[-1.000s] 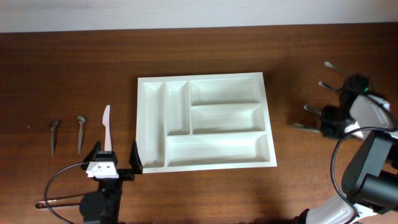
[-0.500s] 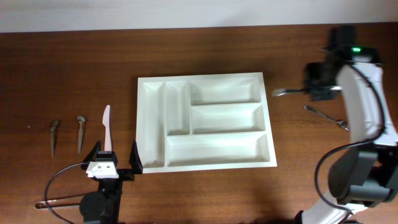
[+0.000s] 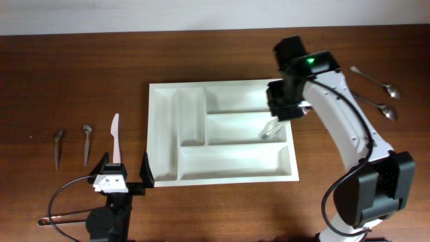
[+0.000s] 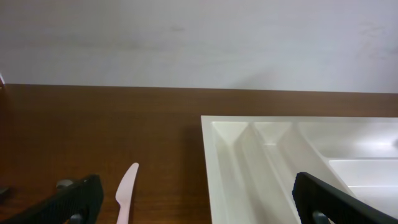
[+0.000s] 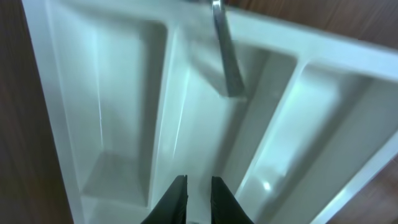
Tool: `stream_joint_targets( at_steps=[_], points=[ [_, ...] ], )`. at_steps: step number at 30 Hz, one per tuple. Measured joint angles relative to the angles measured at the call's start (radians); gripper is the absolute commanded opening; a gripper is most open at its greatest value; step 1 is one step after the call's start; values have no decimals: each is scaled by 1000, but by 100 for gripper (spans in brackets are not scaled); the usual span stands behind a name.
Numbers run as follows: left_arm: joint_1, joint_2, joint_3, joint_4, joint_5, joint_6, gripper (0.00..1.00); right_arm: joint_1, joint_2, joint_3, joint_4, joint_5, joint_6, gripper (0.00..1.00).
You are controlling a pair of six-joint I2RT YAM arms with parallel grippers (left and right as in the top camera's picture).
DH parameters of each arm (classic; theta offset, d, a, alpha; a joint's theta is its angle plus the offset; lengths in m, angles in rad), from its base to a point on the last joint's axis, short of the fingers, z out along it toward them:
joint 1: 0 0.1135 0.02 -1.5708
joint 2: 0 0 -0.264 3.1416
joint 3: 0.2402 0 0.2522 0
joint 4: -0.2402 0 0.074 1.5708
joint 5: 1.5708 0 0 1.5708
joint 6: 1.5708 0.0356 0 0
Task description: Pack container
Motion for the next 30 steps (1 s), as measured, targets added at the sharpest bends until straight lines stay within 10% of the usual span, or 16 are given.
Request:
stream_joint_targets(
  at_steps=[9, 20, 30],
  points=[
    [0, 0, 0, 0, 0, 0, 99, 18, 0, -57, 43, 79, 28, 29],
    [0, 0, 0, 0, 0, 0, 99, -25, 0, -57, 2, 210, 33, 95],
    [0, 0, 0, 0, 0, 0, 99, -286, 0, -66, -15, 216, 29, 99]
  ],
)
